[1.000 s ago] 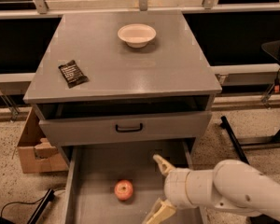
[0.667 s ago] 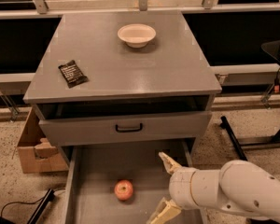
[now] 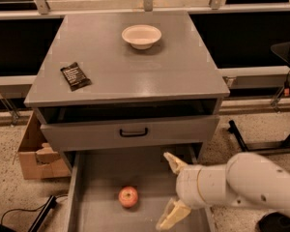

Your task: Place apple into middle drawer

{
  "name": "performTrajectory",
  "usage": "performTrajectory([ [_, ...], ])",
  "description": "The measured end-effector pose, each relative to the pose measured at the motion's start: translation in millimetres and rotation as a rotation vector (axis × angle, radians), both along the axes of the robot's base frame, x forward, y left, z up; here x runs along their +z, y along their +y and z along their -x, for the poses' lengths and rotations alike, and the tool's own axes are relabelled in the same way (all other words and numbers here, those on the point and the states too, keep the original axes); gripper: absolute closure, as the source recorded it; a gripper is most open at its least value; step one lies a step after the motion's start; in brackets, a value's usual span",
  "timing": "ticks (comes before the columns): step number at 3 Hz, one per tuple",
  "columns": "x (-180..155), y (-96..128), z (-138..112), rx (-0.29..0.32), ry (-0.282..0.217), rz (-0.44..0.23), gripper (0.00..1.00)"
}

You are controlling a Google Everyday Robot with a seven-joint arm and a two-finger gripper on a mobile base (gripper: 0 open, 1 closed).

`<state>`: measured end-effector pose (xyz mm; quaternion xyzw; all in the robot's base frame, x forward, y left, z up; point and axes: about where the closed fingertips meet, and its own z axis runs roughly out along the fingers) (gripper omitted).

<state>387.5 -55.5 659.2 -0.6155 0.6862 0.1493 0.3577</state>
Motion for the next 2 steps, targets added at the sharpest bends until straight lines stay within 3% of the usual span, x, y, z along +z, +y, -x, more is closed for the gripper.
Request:
performTrajectory([
  [1,32.1,-27.6,-27.6,0.073,0.003,0.135,0.00],
  [2,64.0,-74.9,-50.0,0.095,0.018,0.218,0.00],
])
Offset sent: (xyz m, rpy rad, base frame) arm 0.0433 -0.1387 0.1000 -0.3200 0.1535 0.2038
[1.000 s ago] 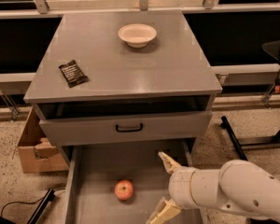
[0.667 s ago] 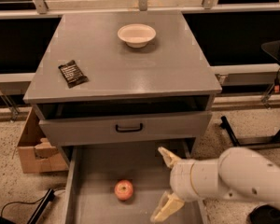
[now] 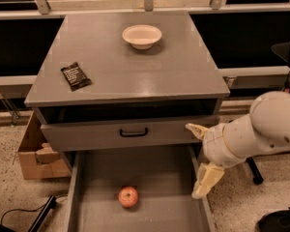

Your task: Place apple into middle drawer

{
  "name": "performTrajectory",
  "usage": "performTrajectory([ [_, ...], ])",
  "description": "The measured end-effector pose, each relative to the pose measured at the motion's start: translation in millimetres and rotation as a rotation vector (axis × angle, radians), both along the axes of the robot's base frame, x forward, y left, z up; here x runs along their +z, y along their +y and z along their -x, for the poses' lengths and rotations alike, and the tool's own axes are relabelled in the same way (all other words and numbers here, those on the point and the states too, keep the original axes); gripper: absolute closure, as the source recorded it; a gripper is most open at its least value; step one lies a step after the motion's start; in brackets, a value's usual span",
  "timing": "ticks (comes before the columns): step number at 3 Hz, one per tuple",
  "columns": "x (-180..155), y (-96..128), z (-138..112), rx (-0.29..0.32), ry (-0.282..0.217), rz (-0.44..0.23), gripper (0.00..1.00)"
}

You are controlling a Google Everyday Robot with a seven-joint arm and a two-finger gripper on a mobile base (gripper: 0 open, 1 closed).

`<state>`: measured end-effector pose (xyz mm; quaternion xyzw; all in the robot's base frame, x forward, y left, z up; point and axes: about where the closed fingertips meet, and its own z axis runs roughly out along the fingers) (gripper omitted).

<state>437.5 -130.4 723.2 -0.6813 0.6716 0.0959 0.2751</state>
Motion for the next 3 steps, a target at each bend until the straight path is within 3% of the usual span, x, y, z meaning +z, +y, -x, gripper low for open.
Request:
performTrajectory([
  [1,21.3,-39.7,13.6,0.010,0.078,0.118,0.00],
  [2,40.5,-53.2,40.8,-0.005,0.100,0.270,0.00],
  [3,51.0,-42.5,72.1,-0.038,0.040,0.413,0.00],
])
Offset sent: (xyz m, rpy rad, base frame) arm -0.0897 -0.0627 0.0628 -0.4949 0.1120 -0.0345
